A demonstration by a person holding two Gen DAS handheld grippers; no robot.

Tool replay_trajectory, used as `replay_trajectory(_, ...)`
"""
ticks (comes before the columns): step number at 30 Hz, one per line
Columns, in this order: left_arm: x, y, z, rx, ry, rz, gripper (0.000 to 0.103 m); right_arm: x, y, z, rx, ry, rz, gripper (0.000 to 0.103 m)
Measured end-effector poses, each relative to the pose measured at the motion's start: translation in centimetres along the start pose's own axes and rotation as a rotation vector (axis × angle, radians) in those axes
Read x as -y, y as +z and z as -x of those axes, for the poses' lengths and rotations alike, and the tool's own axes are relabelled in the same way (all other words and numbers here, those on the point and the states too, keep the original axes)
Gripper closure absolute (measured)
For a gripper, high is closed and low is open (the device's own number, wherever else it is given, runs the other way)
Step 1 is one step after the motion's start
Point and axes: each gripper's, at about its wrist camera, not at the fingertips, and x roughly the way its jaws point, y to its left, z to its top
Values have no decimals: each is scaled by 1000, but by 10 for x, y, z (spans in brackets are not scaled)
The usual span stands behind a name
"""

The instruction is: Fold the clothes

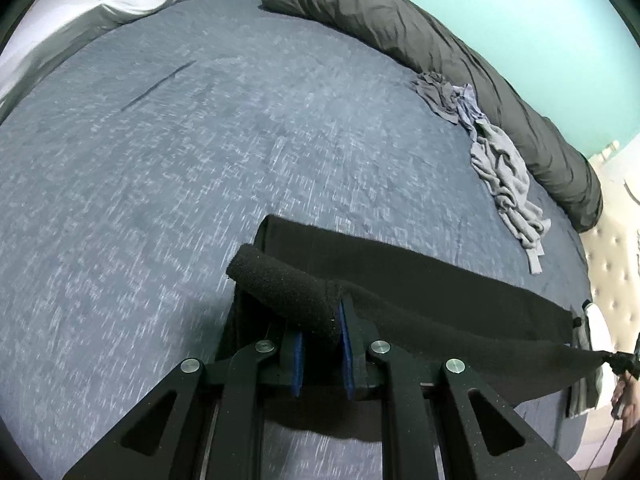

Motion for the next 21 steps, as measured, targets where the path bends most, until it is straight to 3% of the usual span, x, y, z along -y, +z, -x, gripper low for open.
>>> replay_trajectory(8, -8, 20, -14, 31, -18, 26, 87, -28, 39, -36, 15, -54, 40, 97)
replay_trajectory(16, -17, 22, -55, -17, 24, 39, 87, -61, 67, -88, 1, -97, 52, 97)
replay_trajectory(21, -19, 26, -68, -8, 19, 58, 82, -63, 78, -88, 136, -69, 28, 69)
